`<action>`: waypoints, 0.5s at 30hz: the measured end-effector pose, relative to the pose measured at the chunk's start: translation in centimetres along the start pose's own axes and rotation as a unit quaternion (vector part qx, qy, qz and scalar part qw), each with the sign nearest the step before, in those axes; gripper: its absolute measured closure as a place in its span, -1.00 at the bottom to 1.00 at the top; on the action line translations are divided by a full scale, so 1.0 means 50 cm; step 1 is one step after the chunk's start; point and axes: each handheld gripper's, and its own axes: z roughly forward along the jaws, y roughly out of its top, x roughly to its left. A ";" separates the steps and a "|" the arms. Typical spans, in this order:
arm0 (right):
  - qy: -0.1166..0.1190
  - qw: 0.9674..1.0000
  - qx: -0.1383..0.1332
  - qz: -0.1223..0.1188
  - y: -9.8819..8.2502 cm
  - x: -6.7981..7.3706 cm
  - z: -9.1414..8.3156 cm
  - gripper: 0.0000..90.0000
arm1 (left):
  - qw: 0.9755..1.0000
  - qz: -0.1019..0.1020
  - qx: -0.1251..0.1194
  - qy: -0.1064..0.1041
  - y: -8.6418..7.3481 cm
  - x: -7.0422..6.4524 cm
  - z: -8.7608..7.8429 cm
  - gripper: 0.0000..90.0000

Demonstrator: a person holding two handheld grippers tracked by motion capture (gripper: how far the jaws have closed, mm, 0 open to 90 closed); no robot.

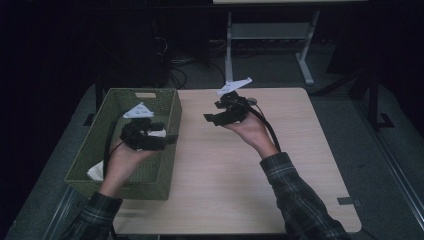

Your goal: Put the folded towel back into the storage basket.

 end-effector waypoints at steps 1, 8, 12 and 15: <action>-0.004 1.000 0.002 0.003 -0.009 -0.004 -0.012 -0.25 | 1.000 0.004 -0.002 -0.006 0.003 -0.009 0.012 -0.33; -0.029 0.999 0.005 0.014 -0.084 -0.030 -0.085 -0.30 | 0.999 0.040 0.007 -0.027 0.006 -0.074 0.093 -0.34; -0.038 0.999 0.003 0.030 -0.129 -0.045 -0.117 -0.33 | 0.998 0.050 0.009 -0.037 -0.007 -0.098 0.131 -0.34; -0.044 0.998 -0.003 0.040 -0.166 -0.053 -0.135 -0.36 | 0.997 0.064 0.014 -0.036 -0.021 -0.115 0.155 -0.36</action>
